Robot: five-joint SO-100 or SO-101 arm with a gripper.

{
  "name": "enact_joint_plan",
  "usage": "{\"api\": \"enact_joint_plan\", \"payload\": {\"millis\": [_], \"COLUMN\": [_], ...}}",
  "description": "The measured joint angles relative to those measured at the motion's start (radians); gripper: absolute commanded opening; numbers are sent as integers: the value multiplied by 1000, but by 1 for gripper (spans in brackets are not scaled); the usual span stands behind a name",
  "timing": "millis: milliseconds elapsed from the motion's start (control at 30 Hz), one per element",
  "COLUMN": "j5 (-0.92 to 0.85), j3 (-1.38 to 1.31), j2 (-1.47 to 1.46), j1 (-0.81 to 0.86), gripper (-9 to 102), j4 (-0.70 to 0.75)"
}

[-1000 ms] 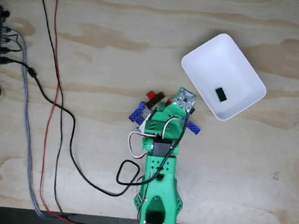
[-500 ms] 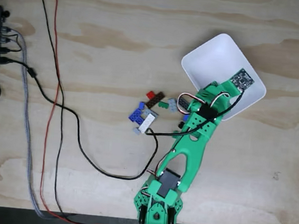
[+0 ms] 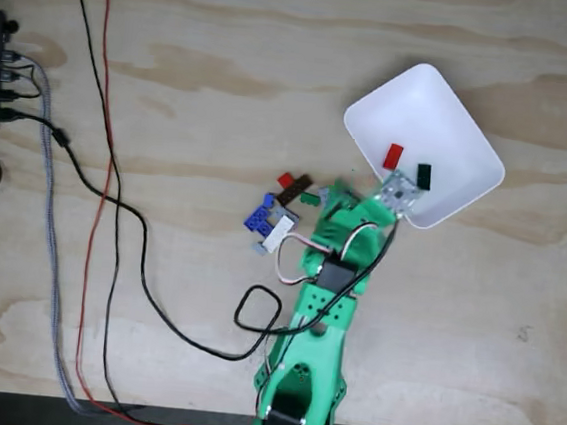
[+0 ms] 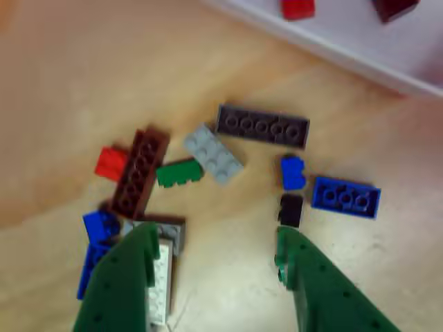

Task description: Put all lego bricks in the bin.

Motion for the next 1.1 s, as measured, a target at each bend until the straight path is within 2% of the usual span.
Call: {"api": "enact_joint_plan", "payload": {"millis": [67,200,367,433,500,633,867,967,1100], "j5": [-64,-156,-213,-225,-238,-245,-38,86,117], "j3": [104,222,232,232,232,241,183,49,-187], "j2": [-11,-166,-348,-382,-396,-411,-219,-66,-140], "j1": [-18,-31,3,12,18,18,-31,-18,89], "gripper": [17,18,17,13,0,0,0,0,0], "j4": [21,-98,-250,-282,-301,-324,-245,-216,-278]}}
